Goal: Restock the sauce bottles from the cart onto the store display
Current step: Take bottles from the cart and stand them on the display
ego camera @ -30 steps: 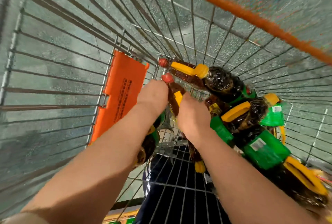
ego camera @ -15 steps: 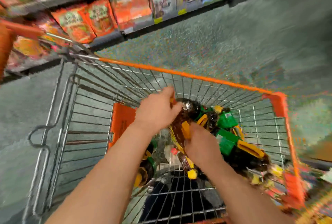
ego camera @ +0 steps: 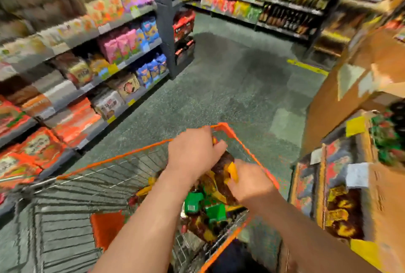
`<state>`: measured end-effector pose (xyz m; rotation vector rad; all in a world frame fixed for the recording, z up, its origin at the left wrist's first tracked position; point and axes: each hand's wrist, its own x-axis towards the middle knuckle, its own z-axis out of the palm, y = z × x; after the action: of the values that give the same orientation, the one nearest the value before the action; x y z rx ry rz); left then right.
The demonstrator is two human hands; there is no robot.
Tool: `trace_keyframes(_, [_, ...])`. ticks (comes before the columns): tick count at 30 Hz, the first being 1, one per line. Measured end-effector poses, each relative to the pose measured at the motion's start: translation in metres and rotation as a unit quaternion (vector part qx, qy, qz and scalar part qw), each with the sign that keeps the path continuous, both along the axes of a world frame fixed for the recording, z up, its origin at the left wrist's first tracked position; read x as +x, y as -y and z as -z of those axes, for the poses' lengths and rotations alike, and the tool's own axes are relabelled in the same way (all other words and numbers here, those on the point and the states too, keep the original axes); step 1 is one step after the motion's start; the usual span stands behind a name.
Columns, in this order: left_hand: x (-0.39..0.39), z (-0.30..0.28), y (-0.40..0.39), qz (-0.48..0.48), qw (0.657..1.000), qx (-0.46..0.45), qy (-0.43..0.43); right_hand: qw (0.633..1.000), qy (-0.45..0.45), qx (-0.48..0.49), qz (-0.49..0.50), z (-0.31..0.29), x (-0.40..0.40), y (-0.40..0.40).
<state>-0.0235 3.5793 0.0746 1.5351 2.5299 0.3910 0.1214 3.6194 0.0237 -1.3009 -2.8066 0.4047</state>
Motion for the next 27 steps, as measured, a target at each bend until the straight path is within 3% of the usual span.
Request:
trace_keyframes(11, [0.159, -0.090, -0.048, 0.214, 0.967, 0.112, -0.078, 0.964, -0.067, 0.032, 0.256, -0.096, 0.152, 0.002])
trace_keyframes(15, [0.228, -0.107, -0.058, 0.313, 0.936, 0.138, -0.089, 0.928, -0.071, 0.017, 0.366, -0.098, 0.212, 0.004])
trace_keyframes(18, [0.289, -0.116, -0.066, 0.402, 0.897, 0.160, -0.095, 0.872, -0.145, -0.082, 0.460, -0.096, 0.263, 0.010])
trace_keyframes(20, [0.331, -0.121, -0.069, 0.451, 0.872, 0.164, -0.096, 0.875, -0.082, -0.025, 0.477, -0.093, 0.301, 0.020])
trace_keyframes(22, [0.372, -0.123, -0.069, 0.490, 0.851, 0.167, -0.088, 0.870, -0.075, 0.035, 0.485, -0.093, 0.341, 0.032])
trace_keyframes(27, [0.467, -0.120, -0.062, 0.568, 0.802, 0.157, -0.098, 0.876, -0.020, 0.070, 0.476, -0.108, 0.422, 0.059])
